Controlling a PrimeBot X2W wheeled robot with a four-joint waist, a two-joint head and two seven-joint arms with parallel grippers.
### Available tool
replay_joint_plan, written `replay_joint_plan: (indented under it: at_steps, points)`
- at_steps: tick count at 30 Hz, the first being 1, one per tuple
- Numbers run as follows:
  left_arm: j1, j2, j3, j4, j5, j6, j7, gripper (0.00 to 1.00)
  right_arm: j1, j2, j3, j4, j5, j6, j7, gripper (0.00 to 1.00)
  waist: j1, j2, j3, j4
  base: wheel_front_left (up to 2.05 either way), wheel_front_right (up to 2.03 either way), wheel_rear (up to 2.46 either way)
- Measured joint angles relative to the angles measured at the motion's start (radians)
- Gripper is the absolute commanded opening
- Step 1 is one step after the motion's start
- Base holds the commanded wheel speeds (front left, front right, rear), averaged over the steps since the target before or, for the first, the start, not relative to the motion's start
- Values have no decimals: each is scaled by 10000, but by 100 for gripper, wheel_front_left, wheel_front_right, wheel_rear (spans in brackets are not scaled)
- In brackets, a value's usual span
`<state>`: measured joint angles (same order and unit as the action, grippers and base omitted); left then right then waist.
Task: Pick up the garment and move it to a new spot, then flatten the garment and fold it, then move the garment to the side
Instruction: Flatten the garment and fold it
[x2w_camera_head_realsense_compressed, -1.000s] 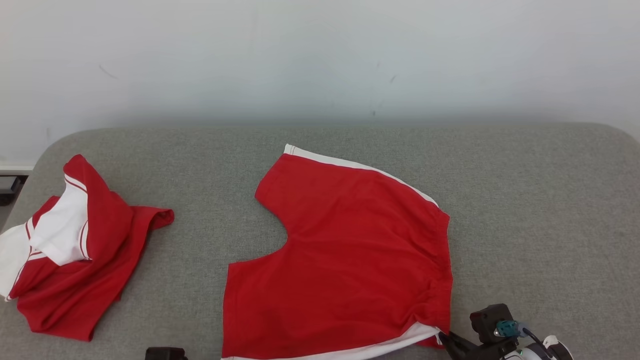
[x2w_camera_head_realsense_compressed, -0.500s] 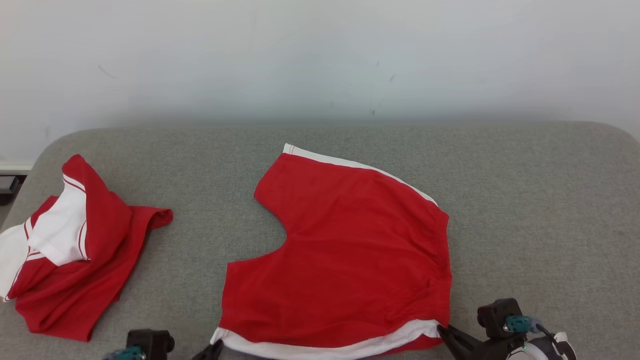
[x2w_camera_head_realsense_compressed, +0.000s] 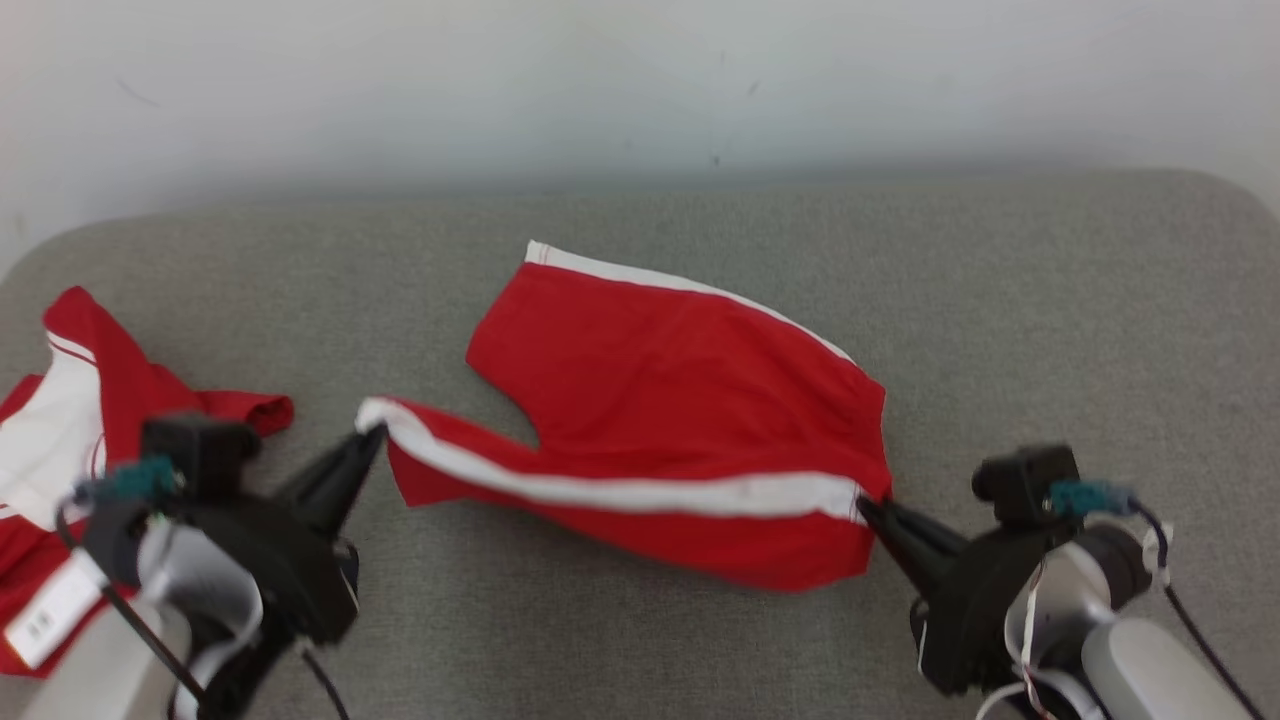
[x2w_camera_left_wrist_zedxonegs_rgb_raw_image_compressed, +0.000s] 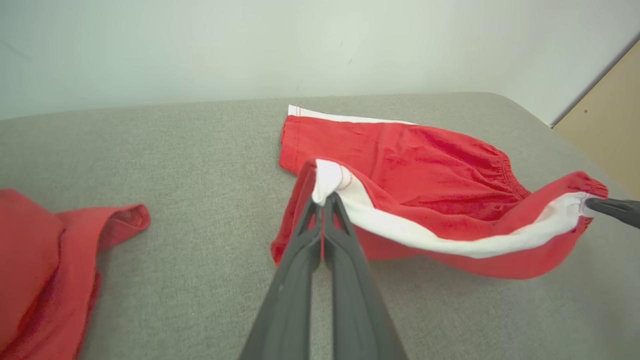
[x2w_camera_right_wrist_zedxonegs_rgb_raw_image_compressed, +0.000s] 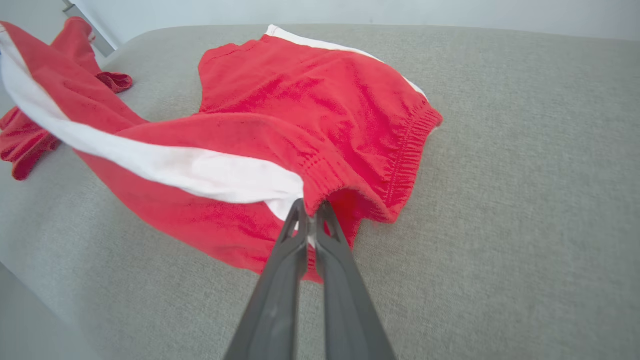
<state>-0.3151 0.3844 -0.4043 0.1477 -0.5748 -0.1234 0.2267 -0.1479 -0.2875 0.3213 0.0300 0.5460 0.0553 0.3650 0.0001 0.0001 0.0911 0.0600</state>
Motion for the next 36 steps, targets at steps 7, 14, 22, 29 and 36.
replay_joint_plan:
  at_steps: [7,14,22,29,36]
  points:
    - [-2351,489,257,282,-341,-13,840,0,-1902,364,-100,151,441,29,702,0,1,0,831,-298,0,0,0]
    - [-4187,640,203,949,-759,-12,1570,0,-3648,941,-176,711,715,-31,1212,0,2,1,1779,-668,0,0,0]
    - [-5763,1072,-635,2000,-1018,-13,2205,0,-5057,1417,-265,1701,894,-174,1467,0,2,1,2826,-1134,0,0,0]
    - [-7125,1304,-1262,2556,-1467,-13,2391,0,-5822,1691,-249,2318,1007,-217,1459,0,2,1,3608,-1526,0,0,0]
    - [-8267,1630,-1845,3239,-1607,-13,2389,0,-6554,1941,-125,2796,1007,-247,1264,0,1,1,4283,-1829,0,0,0]
